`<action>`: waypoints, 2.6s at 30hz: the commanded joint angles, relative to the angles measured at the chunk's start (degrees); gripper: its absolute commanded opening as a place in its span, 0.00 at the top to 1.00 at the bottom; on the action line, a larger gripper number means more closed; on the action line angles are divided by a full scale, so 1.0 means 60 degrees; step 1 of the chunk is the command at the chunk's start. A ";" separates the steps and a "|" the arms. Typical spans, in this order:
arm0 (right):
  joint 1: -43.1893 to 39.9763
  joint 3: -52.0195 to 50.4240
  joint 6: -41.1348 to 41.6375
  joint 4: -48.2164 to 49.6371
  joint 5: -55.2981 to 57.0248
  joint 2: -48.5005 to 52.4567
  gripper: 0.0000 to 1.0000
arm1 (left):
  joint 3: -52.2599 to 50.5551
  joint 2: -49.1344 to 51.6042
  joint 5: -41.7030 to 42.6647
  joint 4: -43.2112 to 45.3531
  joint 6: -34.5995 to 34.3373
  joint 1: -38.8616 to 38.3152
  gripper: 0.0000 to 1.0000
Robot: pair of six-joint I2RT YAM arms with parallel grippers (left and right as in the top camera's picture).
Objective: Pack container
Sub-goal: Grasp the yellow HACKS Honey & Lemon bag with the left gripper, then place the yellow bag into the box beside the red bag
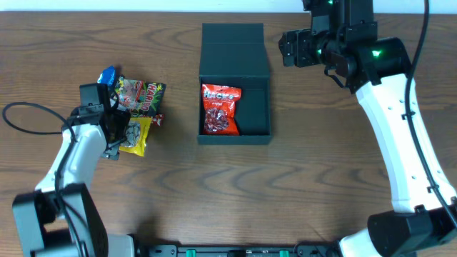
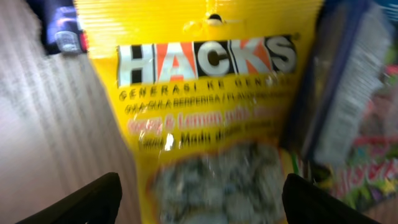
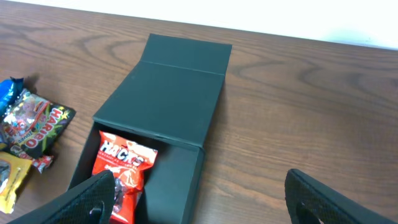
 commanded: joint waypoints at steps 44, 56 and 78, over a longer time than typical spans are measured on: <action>-0.1290 0.0583 -0.0029 0.0164 -0.0197 -0.0812 0.12 | 0.0000 -0.2175 0.4841 0.3523 0.5985 -0.2648 0.94; -0.2674 0.0579 -0.0393 -0.1304 -0.0841 -0.1417 0.12 | 0.4091 0.1271 0.3789 0.1304 0.7206 -0.5792 0.94; -0.2918 0.0579 -0.0703 -0.2011 -0.0834 -0.1417 0.07 | 0.7650 0.5020 0.3399 -0.1832 0.4870 -0.6830 0.94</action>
